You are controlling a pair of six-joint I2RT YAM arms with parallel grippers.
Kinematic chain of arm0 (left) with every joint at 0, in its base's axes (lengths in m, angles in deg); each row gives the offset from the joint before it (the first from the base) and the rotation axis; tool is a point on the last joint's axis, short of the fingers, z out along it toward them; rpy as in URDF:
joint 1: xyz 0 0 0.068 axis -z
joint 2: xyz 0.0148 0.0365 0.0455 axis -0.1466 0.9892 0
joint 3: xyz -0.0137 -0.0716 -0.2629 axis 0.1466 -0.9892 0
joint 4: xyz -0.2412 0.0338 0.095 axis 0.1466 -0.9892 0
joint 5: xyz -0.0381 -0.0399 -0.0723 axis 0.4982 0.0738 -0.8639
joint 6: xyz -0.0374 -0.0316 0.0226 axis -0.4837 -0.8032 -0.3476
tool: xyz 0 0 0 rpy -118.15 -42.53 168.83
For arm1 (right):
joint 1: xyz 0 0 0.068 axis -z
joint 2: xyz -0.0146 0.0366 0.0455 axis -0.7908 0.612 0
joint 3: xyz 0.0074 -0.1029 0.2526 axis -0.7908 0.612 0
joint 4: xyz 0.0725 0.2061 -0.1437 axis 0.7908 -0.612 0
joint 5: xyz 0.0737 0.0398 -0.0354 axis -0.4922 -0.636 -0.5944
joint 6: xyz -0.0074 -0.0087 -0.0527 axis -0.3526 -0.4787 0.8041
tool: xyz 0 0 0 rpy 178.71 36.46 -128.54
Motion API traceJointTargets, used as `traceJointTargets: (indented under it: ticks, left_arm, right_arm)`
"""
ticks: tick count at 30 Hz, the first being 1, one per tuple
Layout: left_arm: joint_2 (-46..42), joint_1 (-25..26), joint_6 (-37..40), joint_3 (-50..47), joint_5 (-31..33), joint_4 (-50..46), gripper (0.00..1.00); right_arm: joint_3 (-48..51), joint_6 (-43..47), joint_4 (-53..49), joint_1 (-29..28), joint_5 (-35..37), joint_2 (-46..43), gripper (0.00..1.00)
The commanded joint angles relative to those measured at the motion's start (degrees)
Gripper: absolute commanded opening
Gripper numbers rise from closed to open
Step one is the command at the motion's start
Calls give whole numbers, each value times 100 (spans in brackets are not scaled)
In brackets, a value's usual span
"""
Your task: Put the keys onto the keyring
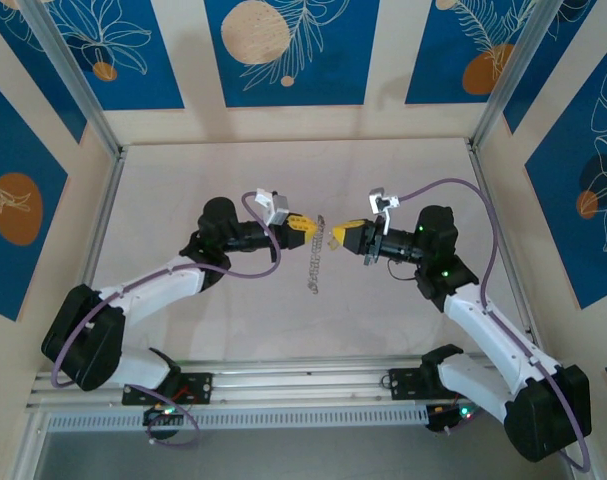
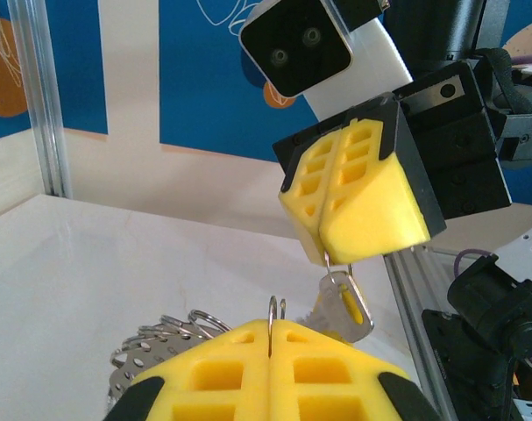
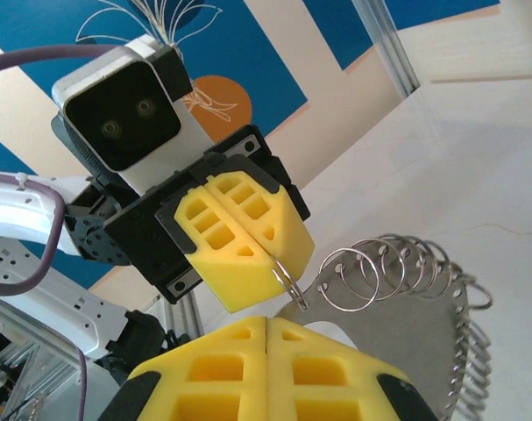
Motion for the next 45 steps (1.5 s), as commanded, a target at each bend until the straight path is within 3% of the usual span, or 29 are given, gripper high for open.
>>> traceJointTargets:
  ticks: [1,12,45]
  left_arm:
    - [-1,79,164,243,-130,86,0]
    - [-9,110,159,225,-141,94,0]
    - [-88,190,140,225,-117,153,0]
  right_arm:
    - [-225,184,87,-108,55,77,0]
    - [-401,270,152,-394,308,320,0]
    - [-382,193,262,-329,717,527,0]
